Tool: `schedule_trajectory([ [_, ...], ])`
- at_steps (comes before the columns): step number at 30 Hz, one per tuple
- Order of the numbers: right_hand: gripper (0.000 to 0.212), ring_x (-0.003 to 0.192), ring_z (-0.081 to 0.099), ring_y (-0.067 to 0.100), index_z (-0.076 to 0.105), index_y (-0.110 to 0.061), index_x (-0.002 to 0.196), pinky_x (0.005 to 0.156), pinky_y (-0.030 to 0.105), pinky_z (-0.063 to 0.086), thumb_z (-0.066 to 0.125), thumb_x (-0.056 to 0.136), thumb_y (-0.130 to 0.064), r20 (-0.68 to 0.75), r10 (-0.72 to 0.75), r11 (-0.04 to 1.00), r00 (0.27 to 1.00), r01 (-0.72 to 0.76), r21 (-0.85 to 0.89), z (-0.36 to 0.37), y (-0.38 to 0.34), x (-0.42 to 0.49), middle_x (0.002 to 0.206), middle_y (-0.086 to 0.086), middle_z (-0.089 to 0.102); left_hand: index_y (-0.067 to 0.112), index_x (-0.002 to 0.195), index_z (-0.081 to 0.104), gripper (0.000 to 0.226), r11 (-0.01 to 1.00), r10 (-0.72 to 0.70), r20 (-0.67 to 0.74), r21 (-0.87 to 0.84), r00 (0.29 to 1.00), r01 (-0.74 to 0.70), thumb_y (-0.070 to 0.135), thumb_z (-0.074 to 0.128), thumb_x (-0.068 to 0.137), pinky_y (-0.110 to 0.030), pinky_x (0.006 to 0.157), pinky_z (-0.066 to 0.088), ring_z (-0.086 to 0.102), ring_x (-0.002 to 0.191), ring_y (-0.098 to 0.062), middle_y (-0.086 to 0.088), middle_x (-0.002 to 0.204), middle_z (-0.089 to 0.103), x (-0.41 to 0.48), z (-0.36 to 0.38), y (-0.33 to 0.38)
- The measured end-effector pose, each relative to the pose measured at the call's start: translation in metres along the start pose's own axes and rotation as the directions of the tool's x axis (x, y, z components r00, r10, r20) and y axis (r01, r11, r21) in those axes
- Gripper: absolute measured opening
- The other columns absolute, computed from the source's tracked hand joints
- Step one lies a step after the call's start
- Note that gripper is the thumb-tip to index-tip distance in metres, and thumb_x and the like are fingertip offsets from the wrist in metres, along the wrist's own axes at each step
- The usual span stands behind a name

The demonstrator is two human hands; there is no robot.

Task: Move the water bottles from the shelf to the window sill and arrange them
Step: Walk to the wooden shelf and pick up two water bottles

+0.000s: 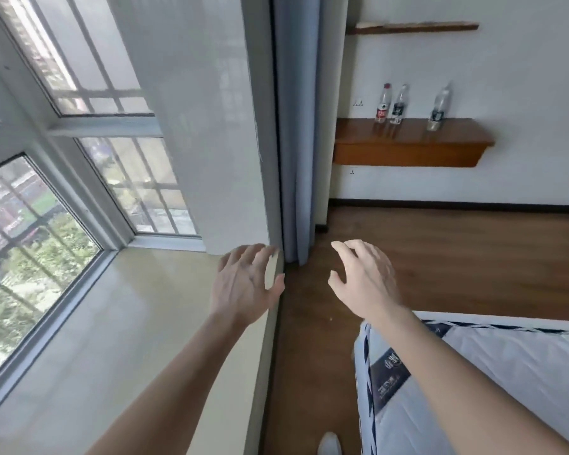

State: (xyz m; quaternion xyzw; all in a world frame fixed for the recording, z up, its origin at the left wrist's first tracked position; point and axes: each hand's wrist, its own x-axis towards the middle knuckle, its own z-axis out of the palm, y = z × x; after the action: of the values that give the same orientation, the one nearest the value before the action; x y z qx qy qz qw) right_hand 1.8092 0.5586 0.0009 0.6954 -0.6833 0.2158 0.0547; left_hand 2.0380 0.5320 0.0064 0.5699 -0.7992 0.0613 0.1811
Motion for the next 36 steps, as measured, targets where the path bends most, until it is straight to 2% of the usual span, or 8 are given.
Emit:
schedule_trajectory([
  [6, 0.046, 0.104, 0.061, 0.026, 0.063, -0.02, 0.124, 0.094, 0.04, 0.05, 0.065, 0.079, -0.032, 0.032, 0.046, 0.999, 0.998, -0.046, -0.01, 0.017, 0.067, 0.09, 0.112, 0.001, 0.065, 0.02, 0.126, 0.058, 0.051, 0.999, 0.031, -0.022, -0.024, 0.999, -0.031, 0.048, 0.06, 0.084, -0.043, 0.094, 0.046, 0.057, 0.116, -0.028, 0.001, 0.125, 0.064, 0.116, 0.042, 0.031],
  [11, 0.047, 0.107, 0.061, 0.027, 0.06, -0.022, 0.127, 0.096, 0.041, 0.049, 0.062, 0.082, -0.035, 0.067, 0.084, 0.996, 0.994, -0.082, -0.037, 0.027, 0.111, 0.147, 0.116, 0.003, 0.064, 0.021, 0.128, 0.056, 0.052, 0.997, 0.047, -0.003, -0.061, 0.999, -0.048, 0.051, 0.055, 0.085, -0.042, 0.095, 0.046, 0.056, 0.116, -0.026, 0.003, 0.127, 0.062, 0.187, 0.069, 0.057],
  [16, 0.045, 0.103, 0.063, 0.028, 0.062, -0.02, 0.125, 0.091, 0.04, 0.051, 0.065, 0.082, -0.034, 0.082, 0.103, 0.994, 0.991, -0.099, -0.052, 0.047, 0.144, 0.194, 0.113, 0.004, 0.066, 0.022, 0.129, 0.056, 0.053, 0.996, 0.071, 0.027, -0.065, 0.997, -0.069, 0.052, 0.052, 0.086, -0.041, 0.097, 0.046, 0.055, 0.118, -0.025, 0.004, 0.129, 0.061, 0.248, 0.094, 0.068],
  [27, 0.045, 0.106, 0.062, 0.025, 0.061, -0.021, 0.127, 0.09, 0.039, 0.05, 0.065, 0.084, -0.036, 0.101, 0.226, 0.97, 0.969, -0.214, -0.119, 0.102, 0.221, 0.328, 0.116, 0.003, 0.065, 0.02, 0.126, 0.058, 0.056, 0.976, 0.199, 0.06, -0.104, 0.978, -0.192, 0.056, 0.042, 0.085, -0.042, 0.094, 0.046, 0.056, 0.115, -0.026, 0.002, 0.125, 0.062, 0.425, 0.184, 0.078],
  [31, 0.048, 0.108, 0.063, 0.026, 0.06, -0.02, 0.131, 0.094, 0.039, 0.051, 0.065, 0.086, -0.037, 0.09, 0.266, 0.955, 0.96, -0.25, -0.157, 0.114, 0.253, 0.398, 0.119, 0.005, 0.066, 0.019, 0.13, 0.055, 0.057, 0.964, 0.242, 0.076, -0.133, 0.967, -0.231, 0.054, 0.044, 0.088, -0.045, 0.095, 0.046, 0.054, 0.12, -0.028, -0.001, 0.127, 0.062, 0.509, 0.21, 0.084],
  [36, 0.05, 0.113, 0.062, 0.026, 0.058, -0.02, 0.134, 0.096, 0.039, 0.05, 0.063, 0.088, -0.039, 0.082, 0.361, 0.922, 0.929, -0.343, -0.177, 0.123, 0.293, 0.463, 0.123, 0.006, 0.066, 0.025, 0.138, 0.048, 0.056, 0.948, 0.3, 0.118, -0.15, 0.946, -0.282, 0.056, 0.044, 0.091, -0.047, 0.106, 0.043, 0.049, 0.129, -0.025, 0.0, 0.138, 0.056, 0.593, 0.243, 0.101],
])
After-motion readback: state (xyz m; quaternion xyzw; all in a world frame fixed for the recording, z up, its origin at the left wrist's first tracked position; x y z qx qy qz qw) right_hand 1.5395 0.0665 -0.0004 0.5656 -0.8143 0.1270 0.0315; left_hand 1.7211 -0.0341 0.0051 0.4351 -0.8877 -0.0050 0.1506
